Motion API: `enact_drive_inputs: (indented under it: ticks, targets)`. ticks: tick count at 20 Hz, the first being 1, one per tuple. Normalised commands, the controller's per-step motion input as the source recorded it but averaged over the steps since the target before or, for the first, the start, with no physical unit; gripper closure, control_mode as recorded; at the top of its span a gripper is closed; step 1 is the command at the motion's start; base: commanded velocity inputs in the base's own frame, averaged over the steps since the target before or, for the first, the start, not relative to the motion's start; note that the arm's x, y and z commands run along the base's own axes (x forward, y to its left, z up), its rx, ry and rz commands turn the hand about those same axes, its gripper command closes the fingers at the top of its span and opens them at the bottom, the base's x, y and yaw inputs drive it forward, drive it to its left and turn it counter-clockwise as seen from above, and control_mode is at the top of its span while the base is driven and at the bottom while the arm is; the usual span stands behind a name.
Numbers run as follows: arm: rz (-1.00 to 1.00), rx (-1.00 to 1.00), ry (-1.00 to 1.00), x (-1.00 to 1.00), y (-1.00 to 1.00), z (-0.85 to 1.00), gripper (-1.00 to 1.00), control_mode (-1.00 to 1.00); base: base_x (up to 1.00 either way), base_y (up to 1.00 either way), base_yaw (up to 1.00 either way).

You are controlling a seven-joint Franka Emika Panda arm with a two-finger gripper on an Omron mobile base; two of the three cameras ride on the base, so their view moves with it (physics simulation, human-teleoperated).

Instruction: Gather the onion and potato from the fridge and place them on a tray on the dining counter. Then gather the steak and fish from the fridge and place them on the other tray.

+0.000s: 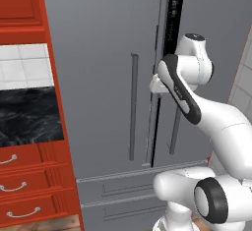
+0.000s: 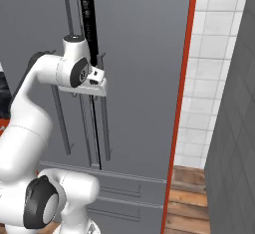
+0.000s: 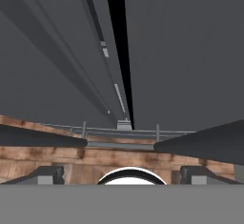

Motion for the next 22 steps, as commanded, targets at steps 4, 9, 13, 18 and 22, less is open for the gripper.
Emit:
enact_drive_inputs:
  ticks: [4, 9, 13, 18, 22]
  targets:
    - [0.0, 0.0, 0.0, 0.0, 0.0, 0.0, -1.0, 1.0, -0.39, 0.21, 0.06]
    - [0.0, 0.0, 0.0, 0.0, 0.0, 0.0, -1.0, 1.0, -0.35, 0.17, 0.02]
    - [0.0, 0.0, 0.0, 0.0, 0.0, 0.0, -1.0, 1.0, -0.19, 0.14, 0.0]
    - [0.0, 0.0, 0.0, 0.0, 0.0, 0.0, -1.0, 1.0, -0.24, 0.07, 0.0]
    - [0.0, 0.0, 0.0, 0.0, 0.0, 0.0, -1.0, 1.0, -0.39, 0.01, 0.0]
